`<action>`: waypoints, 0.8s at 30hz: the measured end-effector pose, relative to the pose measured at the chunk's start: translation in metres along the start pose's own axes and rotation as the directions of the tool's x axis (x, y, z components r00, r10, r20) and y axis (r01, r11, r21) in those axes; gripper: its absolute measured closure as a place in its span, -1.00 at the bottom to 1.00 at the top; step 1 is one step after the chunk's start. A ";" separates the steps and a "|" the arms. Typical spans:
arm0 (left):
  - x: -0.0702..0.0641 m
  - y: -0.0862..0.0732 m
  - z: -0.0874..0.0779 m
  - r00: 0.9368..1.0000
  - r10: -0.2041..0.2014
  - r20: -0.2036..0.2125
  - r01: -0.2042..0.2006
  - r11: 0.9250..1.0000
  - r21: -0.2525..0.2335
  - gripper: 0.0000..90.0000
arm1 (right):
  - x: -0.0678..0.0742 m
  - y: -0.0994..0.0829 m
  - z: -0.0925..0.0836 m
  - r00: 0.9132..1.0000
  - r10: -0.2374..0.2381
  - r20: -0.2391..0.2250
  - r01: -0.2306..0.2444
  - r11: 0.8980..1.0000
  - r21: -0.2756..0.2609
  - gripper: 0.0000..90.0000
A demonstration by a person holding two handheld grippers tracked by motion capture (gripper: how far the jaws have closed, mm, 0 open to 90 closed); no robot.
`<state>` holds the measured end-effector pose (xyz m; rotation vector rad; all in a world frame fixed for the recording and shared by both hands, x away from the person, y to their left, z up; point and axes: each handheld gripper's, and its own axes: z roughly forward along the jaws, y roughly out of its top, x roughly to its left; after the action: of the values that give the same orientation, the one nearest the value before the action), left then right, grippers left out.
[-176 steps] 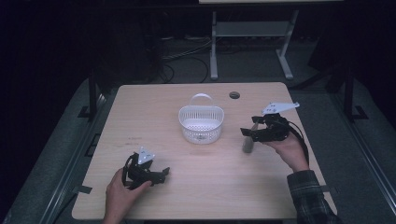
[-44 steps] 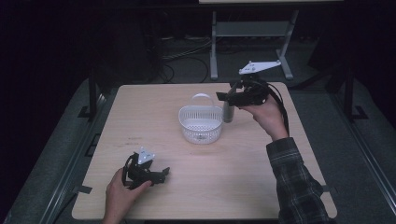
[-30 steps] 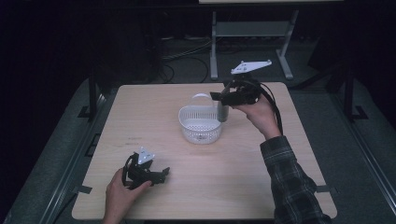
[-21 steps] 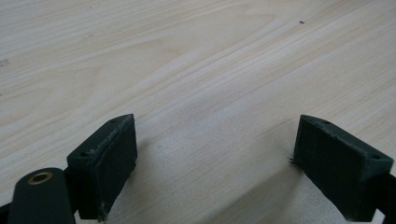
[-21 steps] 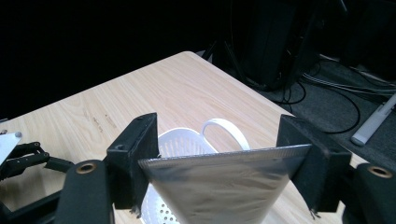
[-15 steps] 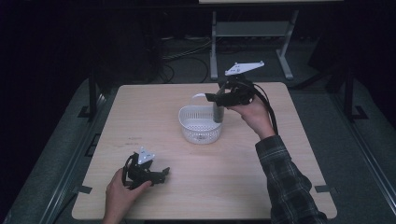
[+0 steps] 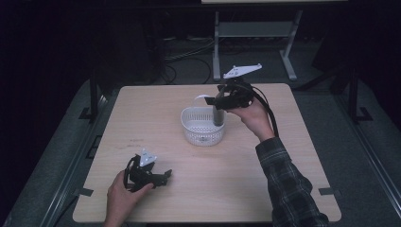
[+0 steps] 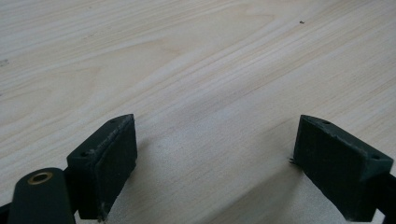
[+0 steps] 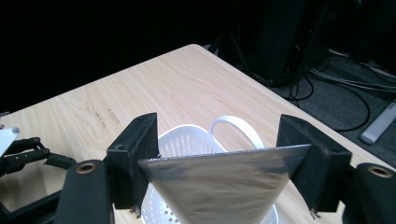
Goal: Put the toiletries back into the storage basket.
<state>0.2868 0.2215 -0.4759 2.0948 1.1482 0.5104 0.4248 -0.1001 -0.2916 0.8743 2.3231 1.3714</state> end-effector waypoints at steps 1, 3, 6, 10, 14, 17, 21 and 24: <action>0.000 0.000 0.000 1.000 0.000 0.000 0.000 1.000 0.000 -0.72 | 0.000 -0.001 0.001 1.000 -0.002 -0.002 0.002 1.000 0.001 -0.33; 0.000 0.000 0.000 1.000 0.000 0.000 0.000 1.000 0.000 -0.72 | 0.000 -0.002 0.003 1.000 0.001 -0.003 -0.001 1.000 0.010 -0.33; 0.000 0.000 0.000 1.000 0.000 0.000 0.000 1.000 0.000 -0.72 | 0.000 -0.003 0.006 1.000 -0.003 -0.002 0.003 1.000 0.014 -0.33; 0.000 0.000 0.000 1.000 0.000 0.000 0.000 1.000 0.000 -0.72 | -0.001 -0.007 0.009 1.000 0.004 -0.004 -0.003 1.000 0.020 -0.33; 0.000 0.000 0.000 1.000 0.000 0.000 0.000 1.000 0.000 -0.72 | -0.001 -0.009 0.011 1.000 0.005 -0.005 -0.005 1.000 0.030 -0.33; 0.000 0.000 0.000 1.000 -0.001 0.001 0.001 1.000 0.000 -0.72 | -0.002 -0.011 0.013 1.000 0.008 -0.005 -0.008 0.999 0.031 -0.33; 0.000 0.000 0.000 1.000 0.001 0.001 -0.001 1.000 0.001 -0.72 | -0.002 -0.013 0.015 1.000 0.011 -0.007 -0.010 0.999 0.040 -0.33; 0.000 0.000 0.000 1.000 0.002 0.001 -0.002 1.000 0.002 -0.72 | -0.002 -0.015 0.017 1.000 0.008 -0.007 -0.008 0.999 0.046 -0.33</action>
<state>0.2868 0.2217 -0.4758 2.0982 1.1464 0.5088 0.4302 -0.0947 -0.3130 0.8947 2.3679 1.3314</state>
